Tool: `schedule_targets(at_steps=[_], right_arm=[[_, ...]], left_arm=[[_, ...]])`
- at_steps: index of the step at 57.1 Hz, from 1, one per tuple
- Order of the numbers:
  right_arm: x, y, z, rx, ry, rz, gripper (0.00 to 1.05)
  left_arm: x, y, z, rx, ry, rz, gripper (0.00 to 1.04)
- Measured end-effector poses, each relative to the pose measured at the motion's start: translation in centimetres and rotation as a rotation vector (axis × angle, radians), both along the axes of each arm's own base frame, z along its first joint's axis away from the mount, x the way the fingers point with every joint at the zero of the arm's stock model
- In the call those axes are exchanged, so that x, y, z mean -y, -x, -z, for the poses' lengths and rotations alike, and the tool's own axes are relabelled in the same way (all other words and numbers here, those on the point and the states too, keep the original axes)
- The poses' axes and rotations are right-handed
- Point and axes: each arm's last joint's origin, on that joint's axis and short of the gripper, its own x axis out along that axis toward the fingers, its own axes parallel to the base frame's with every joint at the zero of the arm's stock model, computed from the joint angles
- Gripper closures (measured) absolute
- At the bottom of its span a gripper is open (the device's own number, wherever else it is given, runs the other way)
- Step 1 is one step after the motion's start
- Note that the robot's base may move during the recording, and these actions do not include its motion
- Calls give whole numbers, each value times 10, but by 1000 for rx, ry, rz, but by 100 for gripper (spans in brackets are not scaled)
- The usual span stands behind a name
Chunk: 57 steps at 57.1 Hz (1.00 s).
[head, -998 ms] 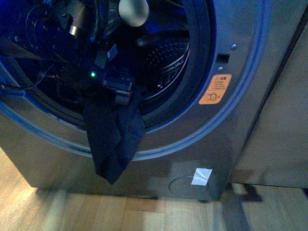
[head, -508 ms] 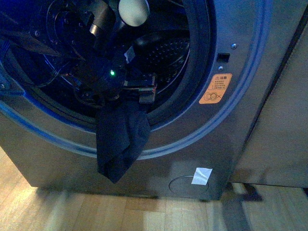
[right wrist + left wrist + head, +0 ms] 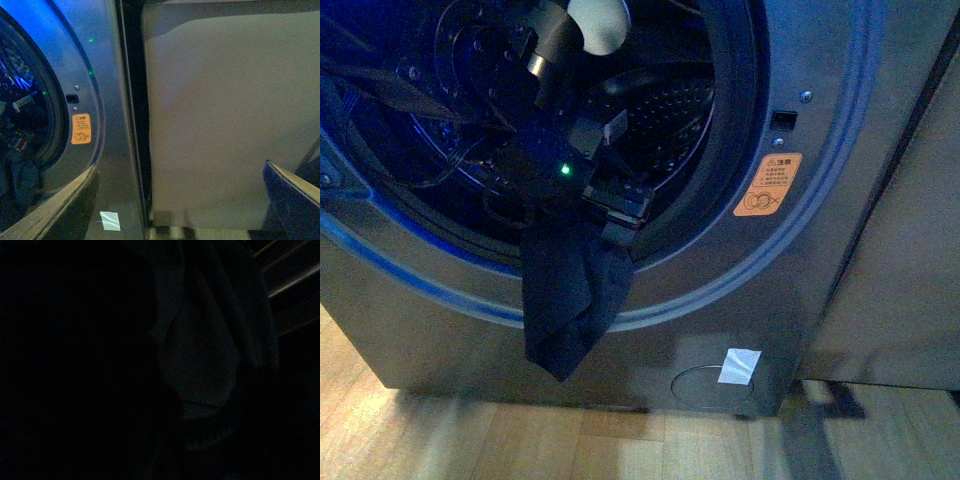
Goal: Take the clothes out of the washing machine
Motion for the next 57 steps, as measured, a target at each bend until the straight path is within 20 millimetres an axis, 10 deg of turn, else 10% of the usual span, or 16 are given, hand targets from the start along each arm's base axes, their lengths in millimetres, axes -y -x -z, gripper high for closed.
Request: schedule_targets(at_steps=[24,38,57], right_arm=[[0,0,0,0,0,0,7],[0,0,0,0,0,0,7],[0,0,0,0,0,0,7]], left_arm=[[-21,10,9,79,3,-7,87],[-24,31,-11,166,66,34,91],[-30,95,-90,415,219,145,91]])
